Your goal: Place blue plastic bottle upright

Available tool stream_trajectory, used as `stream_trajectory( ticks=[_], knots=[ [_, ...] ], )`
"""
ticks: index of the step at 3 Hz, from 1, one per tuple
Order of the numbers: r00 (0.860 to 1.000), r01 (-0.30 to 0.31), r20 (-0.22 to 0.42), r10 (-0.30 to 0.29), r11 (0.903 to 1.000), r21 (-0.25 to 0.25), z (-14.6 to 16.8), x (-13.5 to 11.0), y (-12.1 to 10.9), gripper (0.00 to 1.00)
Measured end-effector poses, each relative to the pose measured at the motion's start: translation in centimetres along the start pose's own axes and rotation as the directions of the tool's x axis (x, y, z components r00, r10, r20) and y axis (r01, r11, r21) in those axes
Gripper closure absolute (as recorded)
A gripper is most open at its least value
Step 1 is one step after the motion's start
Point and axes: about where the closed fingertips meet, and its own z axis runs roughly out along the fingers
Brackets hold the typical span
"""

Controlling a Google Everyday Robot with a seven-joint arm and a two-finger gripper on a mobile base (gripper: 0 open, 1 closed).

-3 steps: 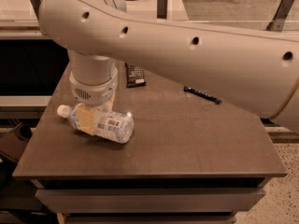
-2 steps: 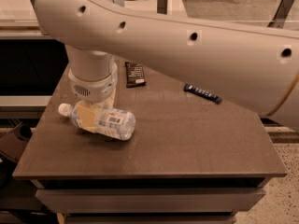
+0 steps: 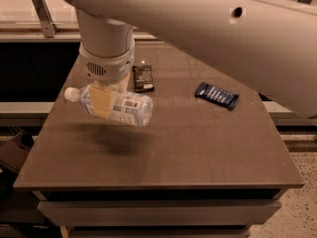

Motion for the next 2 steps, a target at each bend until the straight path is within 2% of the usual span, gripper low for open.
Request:
stream_trajectory(
  ticks=[1,2],
  knots=[
    [0.990,0.046,0.134,-0.049,0.9987,0.024,-2.8,0.3,-1.4,1.00],
    [0.950,0.082,0.299,-0.088,0.9961,0.033,-4.2,-0.1,-2.2,1.00]
  ],
)
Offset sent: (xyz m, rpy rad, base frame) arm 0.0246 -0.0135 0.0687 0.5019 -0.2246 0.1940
